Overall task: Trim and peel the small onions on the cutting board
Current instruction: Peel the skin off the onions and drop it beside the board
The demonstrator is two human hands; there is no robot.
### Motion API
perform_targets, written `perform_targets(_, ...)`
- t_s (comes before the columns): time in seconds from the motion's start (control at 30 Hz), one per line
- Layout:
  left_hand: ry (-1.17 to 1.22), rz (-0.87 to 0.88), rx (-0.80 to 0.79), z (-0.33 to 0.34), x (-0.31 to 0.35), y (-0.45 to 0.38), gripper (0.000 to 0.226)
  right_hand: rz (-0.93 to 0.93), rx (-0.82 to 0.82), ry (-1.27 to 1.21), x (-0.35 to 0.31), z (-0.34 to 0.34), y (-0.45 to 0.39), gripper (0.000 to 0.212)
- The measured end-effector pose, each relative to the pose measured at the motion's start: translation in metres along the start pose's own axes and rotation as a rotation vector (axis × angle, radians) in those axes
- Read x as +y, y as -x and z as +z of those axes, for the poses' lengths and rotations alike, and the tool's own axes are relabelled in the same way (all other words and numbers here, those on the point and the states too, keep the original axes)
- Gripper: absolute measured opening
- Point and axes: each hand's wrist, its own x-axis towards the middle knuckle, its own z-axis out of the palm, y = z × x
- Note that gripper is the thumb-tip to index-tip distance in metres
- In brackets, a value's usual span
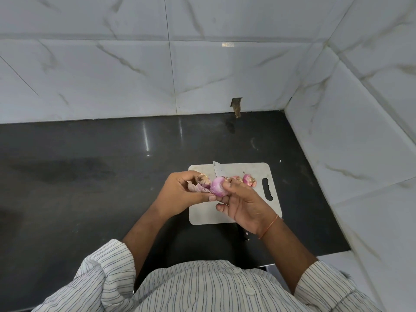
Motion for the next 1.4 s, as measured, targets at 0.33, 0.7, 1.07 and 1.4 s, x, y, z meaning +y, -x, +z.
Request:
perform_targets(0.33, 0.026, 0.020, -0.135, -0.006, 0.017, -0.002, 0.012, -0.044, -0.140, 0.095, -0.017, 0.001, 0.000, 0.063)
perform_targets(0.7, -0.065, 0.047, -0.083, 0.006, 0.020, 0.003, 0.052, -0.085, -0.063, -0.146, 0.007, 0.009, -0.003, 0.054)
perform_targets(1.07, -0.064, 0.097, 0.043, 0.011, 0.012, -0.003, 0.042, -0.074, -0.034, -0.233, 0.007, 0.026, 0.001, 0.038)
perform_targets(1.4, 0.113, 0.035, 0.073, 0.014, 0.020, 0.000, 0.042, -0.089, 0.013, -0.212, -0.003, 0.024, 0.002, 0.032)
